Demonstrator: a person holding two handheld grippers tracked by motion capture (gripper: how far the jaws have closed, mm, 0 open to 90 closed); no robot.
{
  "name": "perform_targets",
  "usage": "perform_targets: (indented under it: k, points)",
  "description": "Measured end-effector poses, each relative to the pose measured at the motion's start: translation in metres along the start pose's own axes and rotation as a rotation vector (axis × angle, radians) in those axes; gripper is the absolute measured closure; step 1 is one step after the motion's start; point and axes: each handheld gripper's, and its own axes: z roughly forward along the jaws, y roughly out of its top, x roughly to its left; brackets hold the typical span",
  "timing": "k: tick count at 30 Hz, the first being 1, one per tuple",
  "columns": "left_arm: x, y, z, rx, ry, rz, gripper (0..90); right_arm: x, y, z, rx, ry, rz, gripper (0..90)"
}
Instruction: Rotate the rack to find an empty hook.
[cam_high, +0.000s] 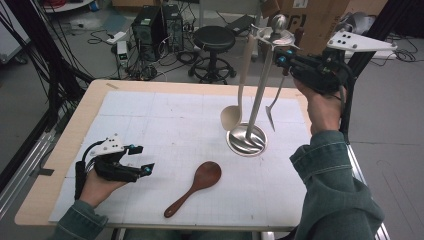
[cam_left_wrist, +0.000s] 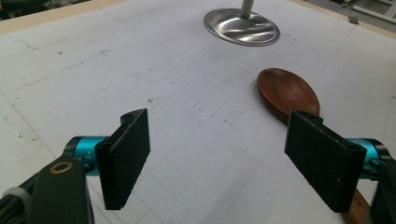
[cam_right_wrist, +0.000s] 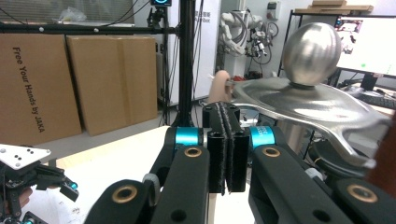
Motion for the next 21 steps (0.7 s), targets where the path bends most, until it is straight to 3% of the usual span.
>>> perform_targets:
  k: [15, 21]
  points:
    - [0.0, 0.0, 0.0, -0.005, 0.0, 0.0, 22.7, 0.002, -0.001, 0.005, -0.002, -0.001, 0.005, 86.6]
    - [-0.001, 0.0, 0.0, -0.009, 0.005, -0.002, 22.1, 0.003, -0.01, 0.0, -0.014, 0.02, 0.027, 83.4]
